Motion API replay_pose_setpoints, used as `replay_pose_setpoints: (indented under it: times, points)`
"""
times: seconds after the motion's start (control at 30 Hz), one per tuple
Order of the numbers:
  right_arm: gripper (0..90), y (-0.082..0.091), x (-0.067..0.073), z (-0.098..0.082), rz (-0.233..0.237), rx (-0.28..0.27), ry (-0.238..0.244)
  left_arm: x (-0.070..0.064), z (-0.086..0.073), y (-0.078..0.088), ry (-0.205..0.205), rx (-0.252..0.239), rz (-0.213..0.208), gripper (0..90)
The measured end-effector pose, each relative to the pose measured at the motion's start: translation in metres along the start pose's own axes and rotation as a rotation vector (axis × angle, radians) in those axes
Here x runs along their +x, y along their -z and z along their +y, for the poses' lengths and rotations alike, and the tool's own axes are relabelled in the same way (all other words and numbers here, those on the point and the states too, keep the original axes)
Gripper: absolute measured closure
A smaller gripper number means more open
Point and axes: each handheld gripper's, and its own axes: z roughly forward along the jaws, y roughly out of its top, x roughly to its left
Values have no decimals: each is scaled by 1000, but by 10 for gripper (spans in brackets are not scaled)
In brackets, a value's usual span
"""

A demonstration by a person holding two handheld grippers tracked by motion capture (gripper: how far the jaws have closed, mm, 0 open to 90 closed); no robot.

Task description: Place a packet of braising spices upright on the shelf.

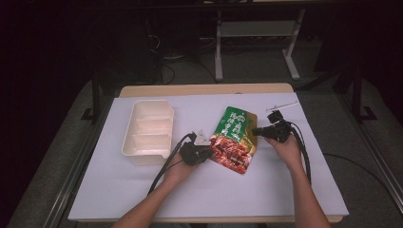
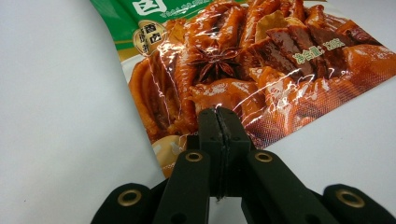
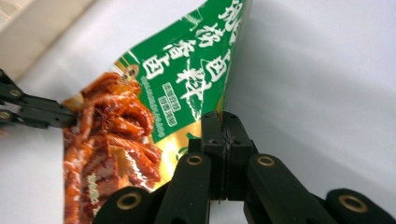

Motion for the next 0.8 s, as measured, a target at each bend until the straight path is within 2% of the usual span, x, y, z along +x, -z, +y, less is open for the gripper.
replay_pose_setpoints:
  times: [0.07, 0.13, 0.33, 0.47, 0.6, 0.67, 0.8]
  points:
    - [771, -2, -3, -1, 44, -5, -27, 0, 0, 0, 4, -5, -1, 891]
    - [752, -7, -5, -1, 58, 1, -41, 0, 0, 0, 1, -3, -1, 890]
    - [740, -23, -8, -2, 62, 22, -57, -1, 0, -1, -2, -2, 4, 887]
    - [749, -30, -13, -4, 82, 13, -100, -2, 1, -1, -3, -1, 7, 883]
    - [773, -33, -12, -4, 83, 12, -101, -1, 0, -1, 1, -8, 0, 879]
    - [784, -34, -12, -4, 76, 17, -96, -1, 0, -1, 1, -9, 0, 875]
    - [874, -38, -12, -4, 35, 33, -98, -1, 0, -1, 2, -15, -15, 854]
